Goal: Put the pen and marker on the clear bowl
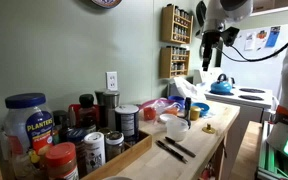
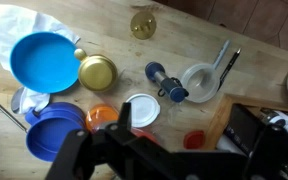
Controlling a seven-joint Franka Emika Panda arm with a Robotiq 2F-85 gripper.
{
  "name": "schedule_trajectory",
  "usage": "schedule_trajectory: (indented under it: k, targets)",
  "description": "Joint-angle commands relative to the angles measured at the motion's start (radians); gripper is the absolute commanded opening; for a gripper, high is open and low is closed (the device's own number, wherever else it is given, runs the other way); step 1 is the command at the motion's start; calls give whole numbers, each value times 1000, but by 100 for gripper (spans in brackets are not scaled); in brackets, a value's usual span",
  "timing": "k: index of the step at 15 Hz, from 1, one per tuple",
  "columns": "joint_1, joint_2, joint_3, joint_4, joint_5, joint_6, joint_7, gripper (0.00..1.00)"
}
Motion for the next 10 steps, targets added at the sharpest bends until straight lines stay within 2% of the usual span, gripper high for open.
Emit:
schedule_trajectory:
  k: [1, 4, 6, 10]
  targets:
    - [-12, 1, 10, 2, 7, -4, -7, 100]
    - [-12, 2, 10, 2, 7, -4, -7, 100]
    - [35, 45, 71, 4, 46, 33, 35, 100]
    - [158, 148, 243, 24, 157, 131, 129, 100]
